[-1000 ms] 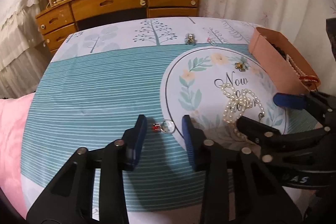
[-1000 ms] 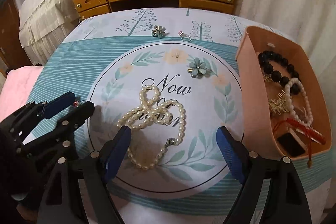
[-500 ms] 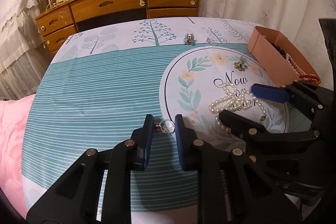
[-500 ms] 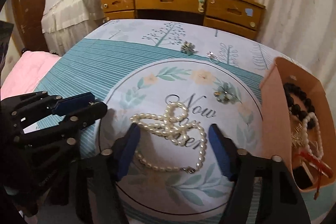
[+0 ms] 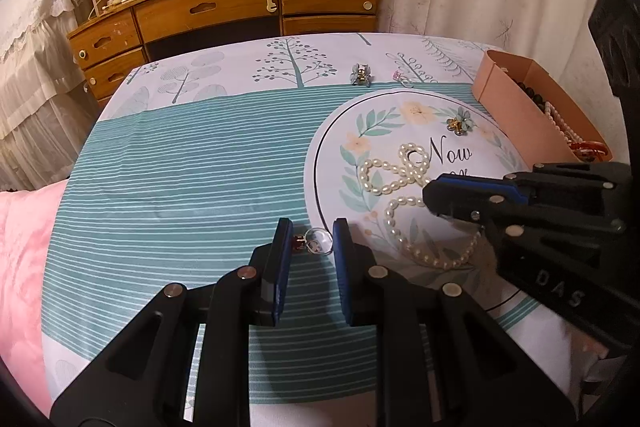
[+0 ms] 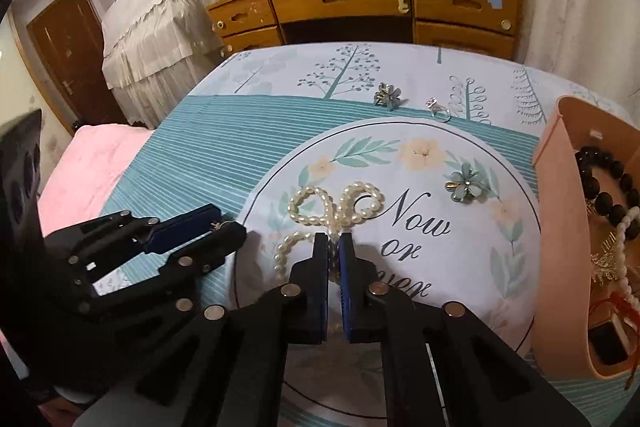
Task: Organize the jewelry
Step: 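Grasp the pearl necklace with the right tool while the left tool grasps the small clear ring, then lift both over the pink tray and open the right and left tools to drop them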
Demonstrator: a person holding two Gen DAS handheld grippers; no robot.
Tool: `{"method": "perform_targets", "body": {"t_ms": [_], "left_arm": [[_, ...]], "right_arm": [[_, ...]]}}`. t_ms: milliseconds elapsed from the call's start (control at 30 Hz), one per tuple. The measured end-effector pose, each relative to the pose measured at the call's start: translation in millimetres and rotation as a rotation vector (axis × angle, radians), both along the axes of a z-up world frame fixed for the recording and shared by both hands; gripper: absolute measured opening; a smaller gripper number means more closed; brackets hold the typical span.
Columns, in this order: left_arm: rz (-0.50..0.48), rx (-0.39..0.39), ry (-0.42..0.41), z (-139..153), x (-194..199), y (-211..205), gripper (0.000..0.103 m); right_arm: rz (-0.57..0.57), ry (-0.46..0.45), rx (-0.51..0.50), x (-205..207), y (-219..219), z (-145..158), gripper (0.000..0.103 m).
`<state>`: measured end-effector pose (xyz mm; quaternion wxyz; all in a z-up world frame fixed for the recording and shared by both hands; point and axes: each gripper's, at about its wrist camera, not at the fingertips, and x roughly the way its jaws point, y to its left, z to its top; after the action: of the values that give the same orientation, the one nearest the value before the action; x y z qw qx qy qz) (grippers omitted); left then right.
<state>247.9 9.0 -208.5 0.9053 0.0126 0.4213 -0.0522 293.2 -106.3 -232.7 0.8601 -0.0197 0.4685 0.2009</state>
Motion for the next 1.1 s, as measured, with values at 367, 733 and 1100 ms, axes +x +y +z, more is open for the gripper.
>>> {"method": "perform_targets", "body": {"t_ms": [367, 733, 1100], "left_arm": [[0.051, -0.055, -0.007, 13, -15, -7, 0.006], [0.063, -0.074, -0.079, 59, -36, -29, 0.006], [-0.062, -0.129, -0.202, 127, -20, -72, 0.006]], "right_arm": [[0.028, -0.063, 0.076, -17, -20, 54, 0.004], [0.043, -0.23, 0.118, -44, -60, 172, 0.004], [-0.029, -0.411, 0.078, -60, -117, 283, 0.004]]}}
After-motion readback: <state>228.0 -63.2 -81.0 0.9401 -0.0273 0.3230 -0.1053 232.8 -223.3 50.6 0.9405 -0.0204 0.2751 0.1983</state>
